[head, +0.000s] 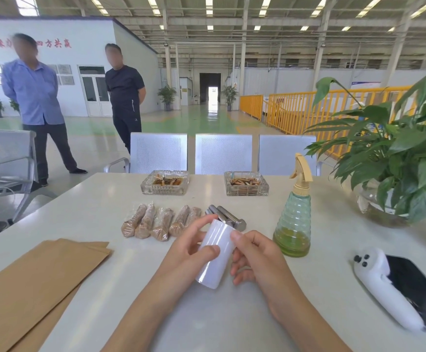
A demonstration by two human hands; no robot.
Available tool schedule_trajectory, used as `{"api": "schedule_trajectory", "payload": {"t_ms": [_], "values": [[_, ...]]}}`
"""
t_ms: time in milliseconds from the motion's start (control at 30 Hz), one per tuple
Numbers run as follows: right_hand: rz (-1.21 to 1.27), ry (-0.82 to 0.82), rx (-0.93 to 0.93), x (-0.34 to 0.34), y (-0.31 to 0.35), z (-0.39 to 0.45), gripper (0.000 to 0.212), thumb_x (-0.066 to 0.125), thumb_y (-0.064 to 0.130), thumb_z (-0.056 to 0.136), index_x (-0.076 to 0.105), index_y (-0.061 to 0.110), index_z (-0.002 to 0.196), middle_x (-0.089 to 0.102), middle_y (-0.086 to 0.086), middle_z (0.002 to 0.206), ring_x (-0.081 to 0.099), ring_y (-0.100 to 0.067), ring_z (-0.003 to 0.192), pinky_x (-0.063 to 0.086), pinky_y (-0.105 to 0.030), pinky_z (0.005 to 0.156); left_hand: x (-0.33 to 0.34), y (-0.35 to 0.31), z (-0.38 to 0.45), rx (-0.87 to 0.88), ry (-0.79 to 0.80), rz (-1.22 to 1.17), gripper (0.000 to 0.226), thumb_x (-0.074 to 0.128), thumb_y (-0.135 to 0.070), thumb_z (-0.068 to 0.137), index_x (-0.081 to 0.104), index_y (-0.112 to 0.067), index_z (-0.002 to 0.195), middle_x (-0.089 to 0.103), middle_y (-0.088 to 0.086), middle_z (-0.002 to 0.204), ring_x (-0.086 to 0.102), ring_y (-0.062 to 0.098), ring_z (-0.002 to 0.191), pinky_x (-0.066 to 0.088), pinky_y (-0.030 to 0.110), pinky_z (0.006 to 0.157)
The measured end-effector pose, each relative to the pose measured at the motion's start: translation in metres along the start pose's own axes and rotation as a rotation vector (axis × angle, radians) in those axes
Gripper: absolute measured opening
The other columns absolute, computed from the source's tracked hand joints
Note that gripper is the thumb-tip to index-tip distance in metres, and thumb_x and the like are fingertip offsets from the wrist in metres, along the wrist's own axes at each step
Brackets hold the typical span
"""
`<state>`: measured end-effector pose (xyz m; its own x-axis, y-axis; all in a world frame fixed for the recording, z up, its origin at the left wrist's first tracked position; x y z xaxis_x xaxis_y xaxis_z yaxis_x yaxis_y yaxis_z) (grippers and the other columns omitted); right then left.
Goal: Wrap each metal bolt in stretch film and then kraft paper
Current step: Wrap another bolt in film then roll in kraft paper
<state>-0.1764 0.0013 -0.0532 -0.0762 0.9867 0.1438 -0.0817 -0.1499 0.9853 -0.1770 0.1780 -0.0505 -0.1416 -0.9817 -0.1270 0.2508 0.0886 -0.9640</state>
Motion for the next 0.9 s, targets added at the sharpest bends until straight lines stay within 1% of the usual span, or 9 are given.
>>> {"api": "schedule_trajectory", "payload": {"t_ms": [133,300,400,467,633,700,733,833,900], "values": [[-0.015,0.042,-0.048,-0.0004,0.0019,-0.0011,0.022,0.061,0.017,0.102,0.069,0.015,0.081,0.064,-0.014,0.078,0.062,-0.026,0.063,0.053,-0.034,0.053,-0.0019,-0.0027,0.0006,-0.020,-0.033,-0.023,0.053,0.063,-0.027,0.079,0.062,-0.050,0.127,0.074,-0.007,0.114,0.069,0.013,0.107,0.052,0.020,0.083],[-0.010,0.010,-0.010,-0.0007,0.0030,0.0001,0.031,0.055,0.009,0.100,0.063,0.018,0.071,0.064,-0.012,0.078,0.063,-0.026,0.064,0.053,-0.034,0.053,-0.0037,-0.0040,0.0007,-0.057,-0.067,-0.008,0.058,0.058,-0.034,0.080,0.055,-0.056,0.134,0.067,0.004,0.112,0.065,0.011,0.102,0.046,0.032,0.095],[0.061,0.007,0.041,0.0015,0.0016,0.0007,0.034,0.054,0.005,0.098,0.063,0.018,0.068,0.070,-0.013,0.082,0.065,-0.026,0.066,0.053,-0.033,0.053,-0.0036,-0.0019,0.0034,-0.082,-0.060,-0.003,0.058,0.050,-0.036,0.082,0.052,-0.059,0.135,0.068,-0.024,0.114,0.060,-0.006,0.111,0.044,0.031,0.100],[0.091,-0.006,0.057,0.0020,0.0003,0.0009,0.026,0.054,0.000,0.095,0.059,0.012,0.072,0.071,-0.015,0.083,0.068,-0.026,0.069,0.055,-0.032,0.055,-0.0014,-0.0010,0.0053,-0.097,-0.065,-0.013,0.057,0.046,-0.034,0.081,0.056,-0.056,0.132,0.062,-0.033,0.126,0.056,-0.008,0.120,0.043,0.030,0.103],[0.182,-0.024,0.046,-0.0008,-0.0011,0.0010,0.021,0.057,-0.009,0.089,0.050,0.010,0.082,0.069,-0.017,0.078,0.064,-0.024,0.063,0.055,-0.029,0.056,0.0005,-0.0017,0.0055,-0.139,-0.100,-0.042,0.050,0.046,-0.037,0.080,0.065,-0.047,0.125,0.067,-0.016,0.129,0.061,0.012,0.121,0.045,0.039,0.107],[0.143,-0.002,-0.010,-0.0002,-0.0011,0.0000,0.016,0.058,-0.005,0.085,0.056,0.008,0.094,0.064,-0.016,0.073,0.058,-0.023,0.060,0.054,-0.029,0.057,-0.0002,-0.0026,0.0040,-0.150,-0.092,-0.060,0.046,0.049,-0.041,0.081,0.066,-0.046,0.124,0.069,-0.012,0.126,0.063,0.016,0.119,0.046,0.040,0.105],[0.082,0.011,-0.052,0.0002,-0.0012,-0.0006,0.022,0.058,0.001,0.081,0.063,0.011,0.100,0.062,-0.015,0.071,0.056,-0.023,0.059,0.053,-0.028,0.058,-0.0010,-0.0030,0.0031,-0.159,-0.094,-0.073,0.043,0.053,-0.044,0.082,0.066,-0.046,0.124,0.070,-0.011,0.125,0.064,0.016,0.118,0.047,0.039,0.104],[-0.123,0.025,-0.176,0.0038,-0.0011,-0.0027,0.034,0.054,0.001,0.084,0.078,0.023,0.091,0.060,-0.010,0.064,0.055,-0.019,0.056,0.051,-0.023,0.060,-0.0048,-0.0047,0.0001,-0.212,-0.085,-0.143,0.035,0.070,-0.046,0.086,0.069,-0.043,0.121,0.073,-0.006,0.121,0.069,0.014,0.110,0.052,0.032,0.090],[-0.221,0.008,-0.217,0.0062,-0.0021,-0.0042,0.038,0.052,0.000,0.086,0.081,0.024,0.085,0.061,-0.006,0.059,0.055,-0.016,0.055,0.049,-0.020,0.061,-0.0078,-0.0057,-0.0009,-0.247,-0.066,-0.174,0.026,0.069,-0.040,0.093,0.071,-0.040,0.118,0.075,-0.001,0.117,0.071,0.014,0.101,0.050,0.029,0.081]]}}
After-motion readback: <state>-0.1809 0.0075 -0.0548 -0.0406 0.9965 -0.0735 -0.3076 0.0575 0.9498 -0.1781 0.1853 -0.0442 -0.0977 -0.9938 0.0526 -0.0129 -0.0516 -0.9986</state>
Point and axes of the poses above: each hand's wrist, its own z-axis towards the middle knuckle, its own x-axis out of the palm, y = z × x, the point moved 1 cm from there along z, towards the middle knuckle
